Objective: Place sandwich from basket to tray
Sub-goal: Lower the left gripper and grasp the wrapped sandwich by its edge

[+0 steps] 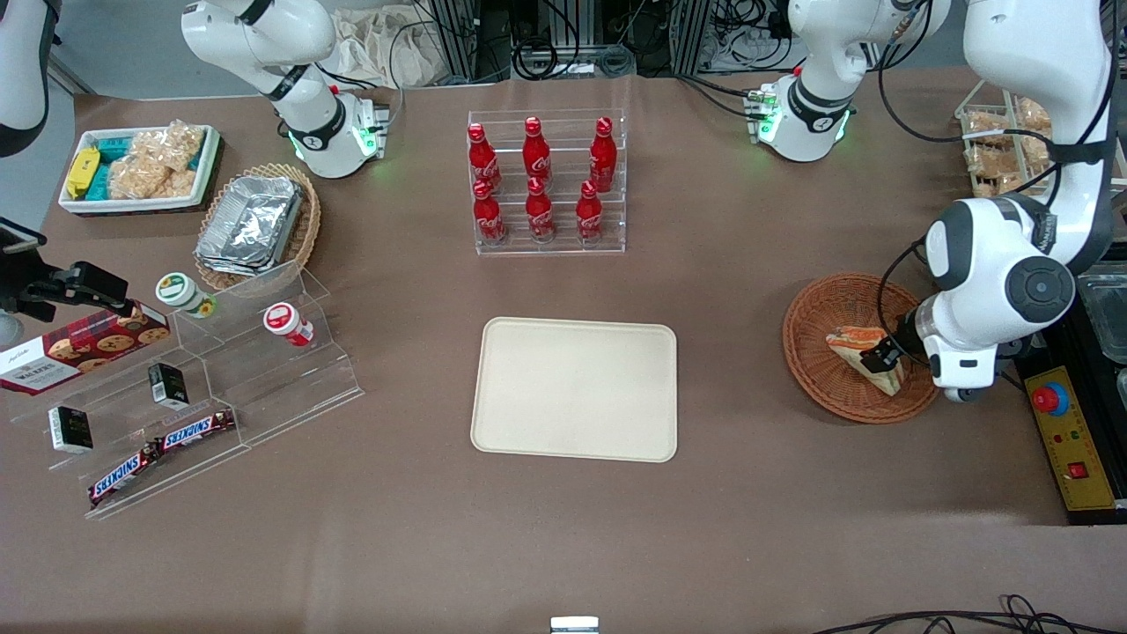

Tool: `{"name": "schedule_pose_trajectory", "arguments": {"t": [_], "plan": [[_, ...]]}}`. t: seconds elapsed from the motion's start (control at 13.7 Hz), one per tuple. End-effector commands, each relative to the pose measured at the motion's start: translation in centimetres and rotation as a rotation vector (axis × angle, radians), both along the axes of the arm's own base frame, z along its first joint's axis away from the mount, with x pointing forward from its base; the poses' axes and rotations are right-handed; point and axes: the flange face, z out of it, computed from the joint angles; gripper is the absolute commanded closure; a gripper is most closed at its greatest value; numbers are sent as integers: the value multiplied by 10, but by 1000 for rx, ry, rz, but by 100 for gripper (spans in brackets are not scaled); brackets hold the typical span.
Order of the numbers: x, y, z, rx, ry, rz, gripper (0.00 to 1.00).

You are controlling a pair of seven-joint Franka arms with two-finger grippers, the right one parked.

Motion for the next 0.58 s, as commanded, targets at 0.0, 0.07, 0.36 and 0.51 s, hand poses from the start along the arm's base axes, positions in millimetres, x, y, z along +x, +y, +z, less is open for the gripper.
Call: {"name": "schedule_pose_trajectory", "arguments": {"t": [0.0, 0.07, 0.36, 0.51], "plan": [[-17, 7, -17, 8, -37, 12, 6], [-18, 7, -25, 8, -38, 13, 6], [-19, 15, -42, 11, -26, 27, 8], [-17, 15, -53, 6, -22, 41, 11]]}}
